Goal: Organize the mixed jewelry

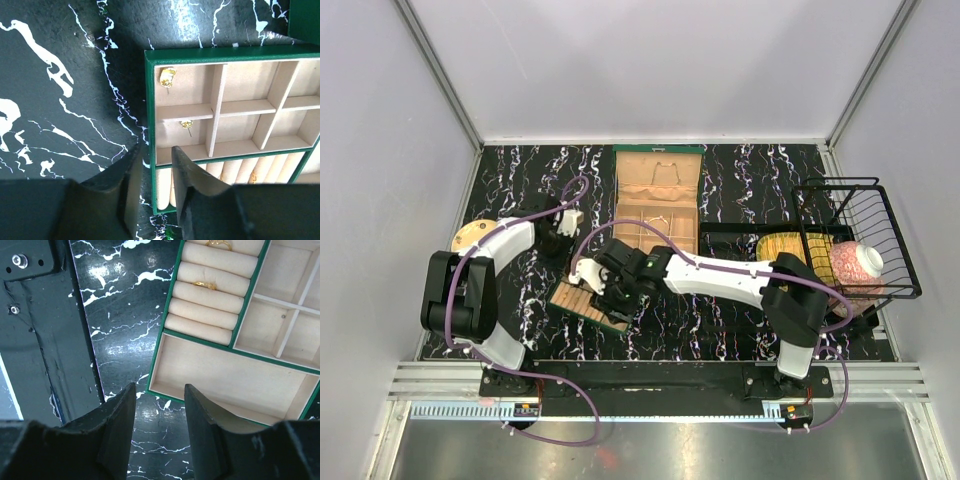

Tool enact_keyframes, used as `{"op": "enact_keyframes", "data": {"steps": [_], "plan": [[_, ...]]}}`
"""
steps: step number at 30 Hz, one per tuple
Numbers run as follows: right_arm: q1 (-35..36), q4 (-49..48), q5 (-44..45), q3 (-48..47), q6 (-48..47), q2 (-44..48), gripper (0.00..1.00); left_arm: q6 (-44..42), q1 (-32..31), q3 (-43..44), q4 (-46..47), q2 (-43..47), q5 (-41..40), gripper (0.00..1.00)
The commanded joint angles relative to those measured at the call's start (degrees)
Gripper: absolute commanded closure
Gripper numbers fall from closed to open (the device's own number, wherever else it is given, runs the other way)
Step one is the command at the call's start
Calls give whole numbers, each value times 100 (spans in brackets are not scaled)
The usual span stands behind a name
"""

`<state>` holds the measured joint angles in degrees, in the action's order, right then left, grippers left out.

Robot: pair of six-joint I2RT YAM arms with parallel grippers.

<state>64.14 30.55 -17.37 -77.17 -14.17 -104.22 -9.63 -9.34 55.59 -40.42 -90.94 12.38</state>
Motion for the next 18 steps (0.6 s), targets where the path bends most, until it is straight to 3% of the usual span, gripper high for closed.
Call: {"op": "enact_keyframes", "data": {"steps": [1,5,18], "plan": [[177,-303,224,52,178,25,50,5,-24,180,44,137,89,65],[239,-347,418,79,213,-54,50,-118,-15,154,35,295,45,59],[459,-541,761,88,345,-440,50,-435,117,487,-106,1201,10,54]]}}
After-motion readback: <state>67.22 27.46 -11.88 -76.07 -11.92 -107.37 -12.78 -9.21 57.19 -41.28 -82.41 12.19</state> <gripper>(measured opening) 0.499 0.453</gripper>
